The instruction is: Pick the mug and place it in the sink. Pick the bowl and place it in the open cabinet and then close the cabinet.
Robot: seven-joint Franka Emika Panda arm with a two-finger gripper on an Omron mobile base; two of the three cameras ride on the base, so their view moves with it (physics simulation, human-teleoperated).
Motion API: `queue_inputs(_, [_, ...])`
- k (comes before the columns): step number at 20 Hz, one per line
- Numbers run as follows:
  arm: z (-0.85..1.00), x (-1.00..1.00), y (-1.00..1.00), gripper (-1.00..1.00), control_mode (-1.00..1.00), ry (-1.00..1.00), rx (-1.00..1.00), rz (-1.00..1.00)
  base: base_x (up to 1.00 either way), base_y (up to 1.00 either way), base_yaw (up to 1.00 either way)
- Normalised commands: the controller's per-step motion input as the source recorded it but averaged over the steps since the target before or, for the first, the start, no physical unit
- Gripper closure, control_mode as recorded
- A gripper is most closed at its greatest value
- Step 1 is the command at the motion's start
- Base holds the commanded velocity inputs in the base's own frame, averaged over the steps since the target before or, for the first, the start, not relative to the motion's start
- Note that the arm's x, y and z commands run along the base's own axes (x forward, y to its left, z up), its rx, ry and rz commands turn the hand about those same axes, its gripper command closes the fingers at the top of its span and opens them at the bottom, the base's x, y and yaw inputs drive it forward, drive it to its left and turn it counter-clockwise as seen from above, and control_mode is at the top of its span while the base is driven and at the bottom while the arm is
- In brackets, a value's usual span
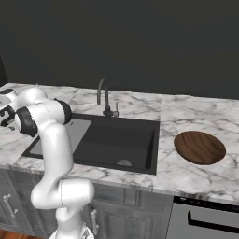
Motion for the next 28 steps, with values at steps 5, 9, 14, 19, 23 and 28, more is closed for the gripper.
queue_inputs(5, [-0.08,0.05,0.05,-1.0,-1.0,0.0,0.0,0.0,0.0,0.0,0.0])
queue_inputs(9, [-0.09,0.04,0.09,-1.0,-1.0,0.0,0.0,0.0,0.0,0.0,0.0])
queue_inputs(14, [-0.07,0.13,0.02,-1.0,-1.0,0.0,0.0,0.0,0.0,0.0,0.0])
queue_inputs(19, [-0.19,0.31,0.13,-1.0,-1.0,-0.03,0.0,0.0,0.0,0.0,0.0])
queue_inputs(23, [-0.12,0.25,0.22,-1.0,-1.0,0.0,0.01,0.01,0.0,0.0,0.0])
queue_inputs(28, [-0.09,0.27,0.24,-1.0,-1.0,0.0,0.02,0.01,0.0,0.0,0.0])
